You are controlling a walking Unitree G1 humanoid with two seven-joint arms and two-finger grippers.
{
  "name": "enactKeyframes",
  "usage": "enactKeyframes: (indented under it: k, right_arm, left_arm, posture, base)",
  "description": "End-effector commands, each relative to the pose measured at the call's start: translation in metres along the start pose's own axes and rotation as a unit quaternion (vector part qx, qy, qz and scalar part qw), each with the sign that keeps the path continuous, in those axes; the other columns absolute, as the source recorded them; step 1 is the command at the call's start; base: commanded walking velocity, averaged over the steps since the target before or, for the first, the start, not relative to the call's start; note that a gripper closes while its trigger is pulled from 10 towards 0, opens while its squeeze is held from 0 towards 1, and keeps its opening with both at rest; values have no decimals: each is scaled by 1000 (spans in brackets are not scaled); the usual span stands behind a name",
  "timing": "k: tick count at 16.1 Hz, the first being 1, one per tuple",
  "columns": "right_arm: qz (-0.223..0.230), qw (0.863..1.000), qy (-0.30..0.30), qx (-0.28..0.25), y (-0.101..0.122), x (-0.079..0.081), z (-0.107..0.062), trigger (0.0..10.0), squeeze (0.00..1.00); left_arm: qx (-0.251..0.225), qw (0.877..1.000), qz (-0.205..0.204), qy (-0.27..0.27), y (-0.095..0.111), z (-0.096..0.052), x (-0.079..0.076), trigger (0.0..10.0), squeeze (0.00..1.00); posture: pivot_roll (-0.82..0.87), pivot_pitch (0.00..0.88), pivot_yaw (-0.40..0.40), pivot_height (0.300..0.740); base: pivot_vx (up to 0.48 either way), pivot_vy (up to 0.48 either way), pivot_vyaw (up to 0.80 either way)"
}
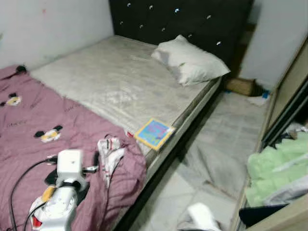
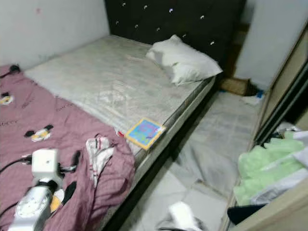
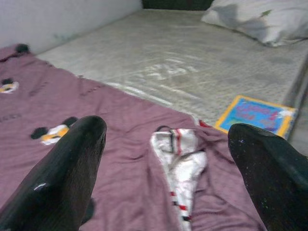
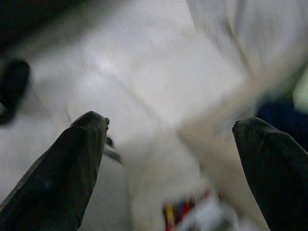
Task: Clean up the room
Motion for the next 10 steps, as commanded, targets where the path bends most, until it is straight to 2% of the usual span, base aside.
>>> enactKeyframes:
  k: [1, 2, 3, 10]
  right_arm:
    - [-7, 1000, -6, 18, -12, -3, -1, 10000, 0]
    - [-10, 1000, -20, 20, -23, -37, -2, 10000, 0]
    - [-16, 999, -26, 21, -28, -52, -4, 10000, 0]
    - [-29, 999, -19, 12, -25, -54, -4, 10000, 0]
  left_arm:
    - [-7, 1000, -1, -9, 5, 1, -6, 10000, 0]
    - [-6, 1000, 0, -11, 5, 1, -7, 10000, 0]
    - [-6, 1000, 1, -11, 5, 1, -7, 10000, 0]
    - [-9, 1000, 2, -15, 6, 5, -10, 10000, 0]
  posture:
    - [28, 2, 22, 740]
    - [30, 2, 22, 740]
    - [30, 2, 22, 740]
    - [26, 0, 21, 740]
  base:
    - [0, 0, 800]
    - [0, 0, 800]
    - [0, 0, 800]
    - [0, 0, 800]
Point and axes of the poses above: a point about 5 cm out from each wrist's last joint towards the gripper, its own z axis pointing out of the wrist towards the gripper, its own y axis along the axis of the wrist's last joint, x = y × z, the point moved 5 cm from there along z, pointing out of the wrist towards the gripper, and after that the axes turned 6 degrees about z, right-handed, at the moved point
